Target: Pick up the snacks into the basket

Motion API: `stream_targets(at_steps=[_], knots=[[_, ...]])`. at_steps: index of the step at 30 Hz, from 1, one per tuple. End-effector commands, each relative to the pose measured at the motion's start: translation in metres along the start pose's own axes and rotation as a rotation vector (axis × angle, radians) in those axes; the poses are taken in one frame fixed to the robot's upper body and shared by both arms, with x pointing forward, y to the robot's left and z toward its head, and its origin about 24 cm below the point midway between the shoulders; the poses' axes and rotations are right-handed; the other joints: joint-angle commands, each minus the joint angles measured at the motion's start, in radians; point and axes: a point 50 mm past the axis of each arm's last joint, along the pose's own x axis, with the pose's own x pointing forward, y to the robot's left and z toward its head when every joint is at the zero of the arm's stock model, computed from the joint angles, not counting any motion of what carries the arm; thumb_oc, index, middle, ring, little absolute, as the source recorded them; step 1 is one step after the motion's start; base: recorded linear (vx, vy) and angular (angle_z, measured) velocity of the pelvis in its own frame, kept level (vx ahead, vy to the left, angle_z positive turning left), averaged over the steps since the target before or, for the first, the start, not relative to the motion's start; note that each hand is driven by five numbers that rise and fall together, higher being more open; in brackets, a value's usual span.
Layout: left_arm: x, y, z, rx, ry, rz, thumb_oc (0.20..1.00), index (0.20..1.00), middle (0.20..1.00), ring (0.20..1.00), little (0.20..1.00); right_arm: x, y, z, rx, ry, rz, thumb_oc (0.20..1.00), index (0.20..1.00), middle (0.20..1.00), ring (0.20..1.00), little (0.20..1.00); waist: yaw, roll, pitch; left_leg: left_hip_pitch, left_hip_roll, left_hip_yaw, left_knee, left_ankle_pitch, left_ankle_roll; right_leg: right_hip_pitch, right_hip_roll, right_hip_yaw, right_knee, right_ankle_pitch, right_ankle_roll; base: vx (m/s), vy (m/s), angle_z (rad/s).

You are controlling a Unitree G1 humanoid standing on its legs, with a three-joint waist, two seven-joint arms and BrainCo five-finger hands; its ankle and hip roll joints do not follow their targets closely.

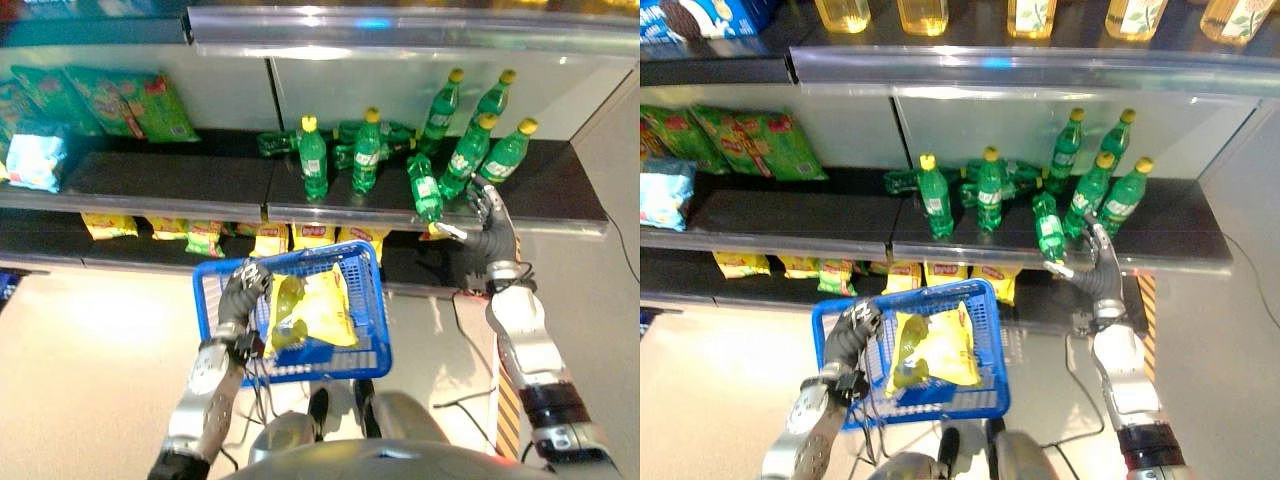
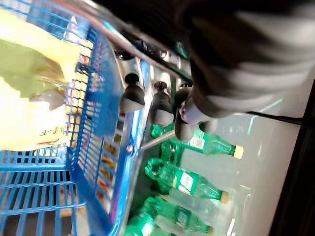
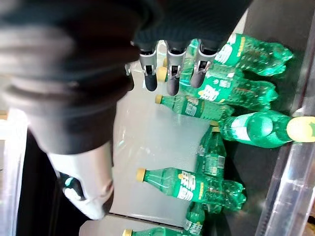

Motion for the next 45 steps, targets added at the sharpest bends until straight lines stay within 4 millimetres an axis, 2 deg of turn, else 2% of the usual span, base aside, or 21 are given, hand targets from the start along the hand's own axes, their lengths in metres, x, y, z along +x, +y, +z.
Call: stream_targets(at_steps=[1, 3, 4, 6, 7, 10, 14, 15, 16, 22, 30, 36, 39, 45], knots=[[0.006, -0.011, 0.065, 0.014, -0.331, -0.081, 0.2, 0.2, 0.2, 0.2, 0.2, 0.007, -0.01, 0.021, 0.055, -0.121, -0.059, 1.0, 1.0, 1.0, 1.0, 1.0, -0.004, -0.037, -0.056, 0.033, -0.061, -0.097, -0.074, 0.007, 0.015, 0.01, -0.006, 0.102, -0.269, 0.103, 0.039, 0.24, -0.12, 0.32], [0.004, -0.012, 0.063, 0.025, -0.319, -0.102, 0.2, 0.2, 0.2, 0.2, 0.2, 0.003, -0.011, 0.019, 0.055, -0.111, -0.053, 1.0, 1.0, 1.0, 1.0, 1.0, 0.002, -0.051, -0.067, 0.034, -0.062, -0.094, -0.074, 0.005, -0.009, 0.063, -0.02, 0.094, -0.307, 0.119, 0.049, 0.18, -0.17, 0.81], [-0.001, -0.007, 0.062, 0.022, -0.316, -0.077, 0.2, 0.2, 0.2, 0.2, 0.2, 0.004, -0.008, 0.018, 0.062, -0.107, -0.047, 1.0, 1.0, 1.0, 1.0, 1.0, 0.016, -0.061, -0.073, 0.031, -0.063, -0.085, -0.078, -0.002, -0.016, 0.084, -0.044, 0.055, -0.354, 0.161, 0.054, 0.11, -0.164, 0.9], [-0.004, -0.006, 0.06, 0.01, -0.312, -0.074, 0.2, 0.2, 0.2, 0.2, 0.2, 0.004, -0.008, 0.018, 0.063, -0.104, -0.048, 1.0, 1.0, 1.0, 1.0, 1.0, 0.017, -0.061, -0.075, 0.027, -0.058, -0.082, -0.084, 0.003, -0.018, 0.091, -0.043, 0.06, -0.366, 0.166, 0.051, 0.05, -0.106, 0.39], [-0.003, -0.008, 0.059, 0.005, -0.303, -0.087, 0.2, 0.2, 0.2, 0.2, 0.2, 0.005, -0.01, 0.017, 0.069, -0.1, -0.054, 1.0, 1.0, 1.0, 1.0, 1.0, 0.019, -0.058, -0.077, 0.017, -0.054, -0.082, -0.088, 0.009, -0.023, 0.099, -0.04, 0.067, -0.374, 0.159, 0.042, 0.03, -0.095, 0.24], [-0.003, -0.01, 0.06, 0.003, -0.306, -0.096, 0.2, 0.2, 0.2, 0.2, 0.2, 0.012, -0.016, 0.017, 0.061, -0.097, -0.077, 1.0, 1.0, 1.0, 1.0, 1.0, 0.028, -0.053, -0.073, -0.001, -0.044, -0.093, -0.097, 0.016, -0.029, 0.101, -0.042, 0.032, -0.375, 0.153, 0.034, -0.01, -0.08, 0.29], [0.005, -0.022, 0.069, 0.0, -0.342, -0.147, 0.2, 0.2, 0.2, 0.2, 0.2, 0.032, -0.024, 0.025, 0.061, -0.12, -0.134, 1.0, 1.0, 1.0, 1.0, 1.0, 0.033, -0.054, 0.001, -0.088, -0.059, -0.125, -0.044, 0.022, -0.04, 0.028, -0.037, -0.004, -0.327, 0.142, 0.018, -0.18, -0.067, 0.26], [0.005, -0.022, 0.069, -0.001, -0.342, -0.147, 0.2, 0.2, 0.2, 0.2, 0.2, 0.032, -0.024, 0.025, 0.061, -0.121, -0.134, 1.0, 1.0, 1.0, 1.0, 1.0, 0.032, -0.054, 0.001, -0.09, -0.059, -0.125, -0.043, 0.022, -0.04, 0.027, -0.037, -0.004, -0.326, 0.141, 0.018, -0.13, -0.061, 0.37], [0.008, -0.026, 0.071, 0.009, -0.351, -0.166, 0.2, 0.2, 0.2, 0.2, 0.2, 0.041, -0.029, 0.028, 0.057, -0.123, -0.167, 1.0, 1.0, 1.0, 1.0, 1.0, 0.036, -0.058, 0.024, -0.114, -0.063, -0.148, -0.044, 0.037, -0.043, 0.006, -0.035, -0.02, -0.319, 0.145, 0.015, -0.08, -0.053, 0.24], [0.007, -0.029, 0.071, -0.003, -0.345, -0.184, 0.2, 0.2, 0.2, 0.2, 0.2, 0.053, -0.041, 0.032, 0.037, -0.122, -0.218, 1.0, 1.0, 1.0, 1.0, 1.0, 0.044, -0.053, 0.036, -0.134, -0.065, -0.157, -0.057, 0.051, -0.05, -0.006, -0.043, -0.046, -0.312, 0.128, 0.01, 0.0, -0.01, 0.27], [0.005, -0.034, 0.076, -0.012, -0.355, -0.224, 0.2, 0.2, 0.2, 0.2, 0.2, 0.07, -0.039, 0.03, 0.042, -0.086, -0.23, 1.0, 1.0, 1.0, 1.0, 1.0, 0.066, -0.057, 0.05, -0.131, -0.068, -0.187, -0.066, 0.054, -0.05, 0.0, -0.055, -0.063, -0.31, 0.122, 0.014, 0.02, -0.001, 0.12], [0.004, -0.035, 0.078, -0.034, -0.367, -0.222, 0.2, 0.2, 0.2, 0.2, 0.2, 0.084, -0.046, 0.028, 0.025, -0.039, -0.26, 1.0, 1.0, 1.0, 1.0, 1.0, 0.093, -0.053, 0.069, -0.137, -0.076, -0.208, -0.059, 0.055, -0.051, 0.003, -0.067, -0.087, -0.308, 0.12, 0.014, 0.01, 0.012, 0.12], [0.004, -0.035, 0.08, -0.041, -0.374, -0.222, 0.2, 0.2, 0.2, 0.2, 0.2, 0.097, -0.054, 0.033, 0.025, -0.027, -0.295, 1.0, 1.0, 1.0, 1.0, 1.0, 0.114, -0.056, 0.079, -0.144, -0.08, -0.219, -0.054, 0.055, -0.052, 0.002, -0.071, -0.097, -0.304, 0.118, 0.014, 0.01, -0.004, 0.14], [0.005, -0.04, 0.082, -0.058, -0.383, -0.24, 0.2, 0.2, 0.2, 0.2, 0.2, 0.112, -0.058, 0.044, 0.027, -0.028, -0.321, 1.0, 1.0, 1.0, 1.0, 1.0, 0.129, -0.055, 0.089, -0.144, -0.086, -0.233, -0.05, 0.053, -0.052, 0.002, -0.076, -0.11, -0.293, 0.109, 0.013, 0.01, 0.005, 0.08]])
